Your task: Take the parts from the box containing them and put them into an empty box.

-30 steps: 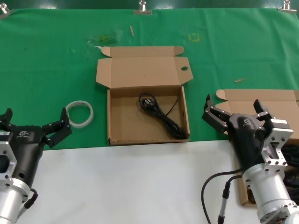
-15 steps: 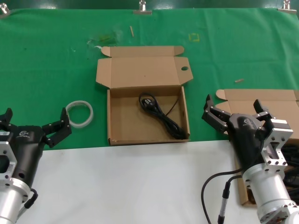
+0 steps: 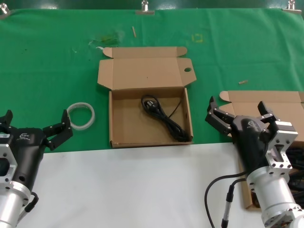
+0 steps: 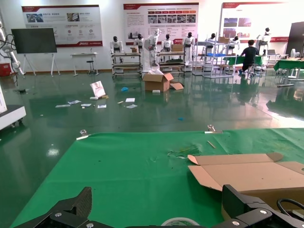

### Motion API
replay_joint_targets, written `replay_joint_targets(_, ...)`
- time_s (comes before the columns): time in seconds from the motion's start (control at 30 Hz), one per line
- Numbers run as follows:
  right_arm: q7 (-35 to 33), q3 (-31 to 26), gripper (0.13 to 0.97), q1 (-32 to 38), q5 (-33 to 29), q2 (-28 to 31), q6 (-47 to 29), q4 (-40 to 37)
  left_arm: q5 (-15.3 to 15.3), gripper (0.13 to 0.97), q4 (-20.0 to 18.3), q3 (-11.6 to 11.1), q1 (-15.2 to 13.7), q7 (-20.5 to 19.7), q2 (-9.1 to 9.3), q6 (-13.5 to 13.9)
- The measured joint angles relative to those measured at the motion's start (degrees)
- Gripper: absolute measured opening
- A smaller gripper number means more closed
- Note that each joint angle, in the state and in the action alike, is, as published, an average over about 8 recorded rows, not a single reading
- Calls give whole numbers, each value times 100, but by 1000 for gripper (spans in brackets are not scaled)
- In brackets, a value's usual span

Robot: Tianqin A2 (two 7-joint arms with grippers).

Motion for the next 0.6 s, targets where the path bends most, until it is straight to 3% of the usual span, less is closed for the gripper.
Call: replay_joint_targets(0.6,0,0,966,0,0,0,0,0,0,966,0,0,0,0,0,0)
